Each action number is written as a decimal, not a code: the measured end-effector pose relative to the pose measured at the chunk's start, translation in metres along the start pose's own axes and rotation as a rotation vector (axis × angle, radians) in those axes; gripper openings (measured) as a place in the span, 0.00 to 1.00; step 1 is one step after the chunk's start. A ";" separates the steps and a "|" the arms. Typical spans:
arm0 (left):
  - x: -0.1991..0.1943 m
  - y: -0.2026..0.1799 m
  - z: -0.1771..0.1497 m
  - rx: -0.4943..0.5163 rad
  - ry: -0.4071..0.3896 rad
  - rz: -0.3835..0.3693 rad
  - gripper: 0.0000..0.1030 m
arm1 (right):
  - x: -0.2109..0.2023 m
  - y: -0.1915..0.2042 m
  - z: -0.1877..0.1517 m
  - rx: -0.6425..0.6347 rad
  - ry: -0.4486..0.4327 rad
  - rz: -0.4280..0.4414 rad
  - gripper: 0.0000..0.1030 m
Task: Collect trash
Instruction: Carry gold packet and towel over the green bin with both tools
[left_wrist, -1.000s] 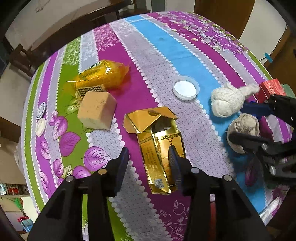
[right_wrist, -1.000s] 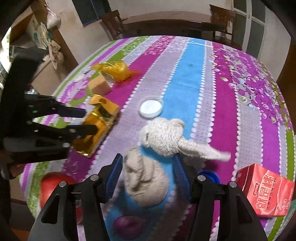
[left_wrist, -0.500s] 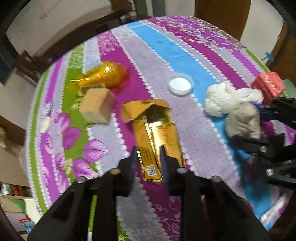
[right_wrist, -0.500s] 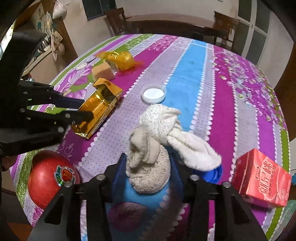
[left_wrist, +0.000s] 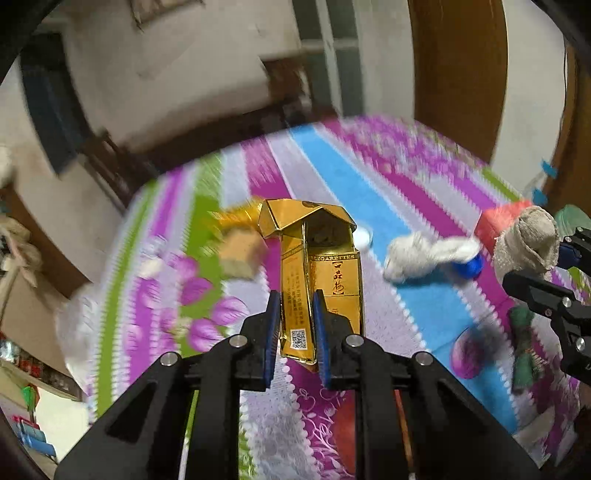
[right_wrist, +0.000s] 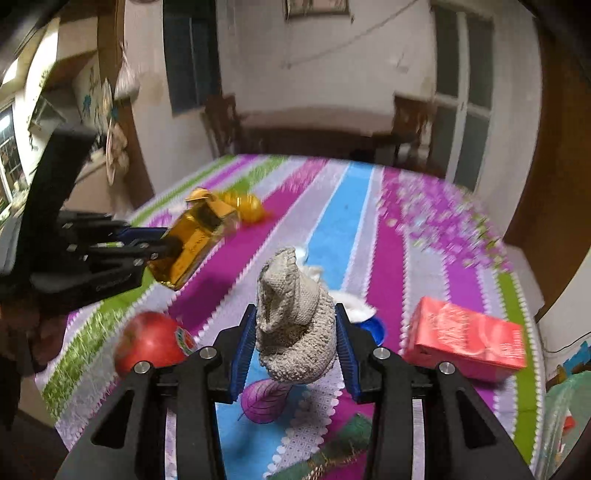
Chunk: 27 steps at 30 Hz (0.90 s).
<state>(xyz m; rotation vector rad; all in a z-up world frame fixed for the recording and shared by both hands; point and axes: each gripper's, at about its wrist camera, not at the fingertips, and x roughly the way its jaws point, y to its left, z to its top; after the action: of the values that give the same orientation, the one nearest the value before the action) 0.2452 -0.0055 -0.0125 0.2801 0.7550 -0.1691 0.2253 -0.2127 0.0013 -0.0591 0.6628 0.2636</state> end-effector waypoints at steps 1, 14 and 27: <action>-0.015 -0.004 -0.002 -0.009 -0.042 0.024 0.16 | -0.010 0.001 0.000 0.000 -0.030 -0.011 0.41; -0.120 -0.062 -0.029 -0.144 -0.322 0.041 0.16 | -0.118 0.007 -0.024 0.018 -0.247 -0.136 0.41; -0.136 -0.126 -0.013 -0.096 -0.365 -0.091 0.16 | -0.202 -0.030 -0.052 0.082 -0.260 -0.223 0.41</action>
<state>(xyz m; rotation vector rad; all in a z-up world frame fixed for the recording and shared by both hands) 0.1082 -0.1143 0.0494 0.1180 0.4119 -0.2617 0.0490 -0.2941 0.0835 -0.0196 0.4034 0.0272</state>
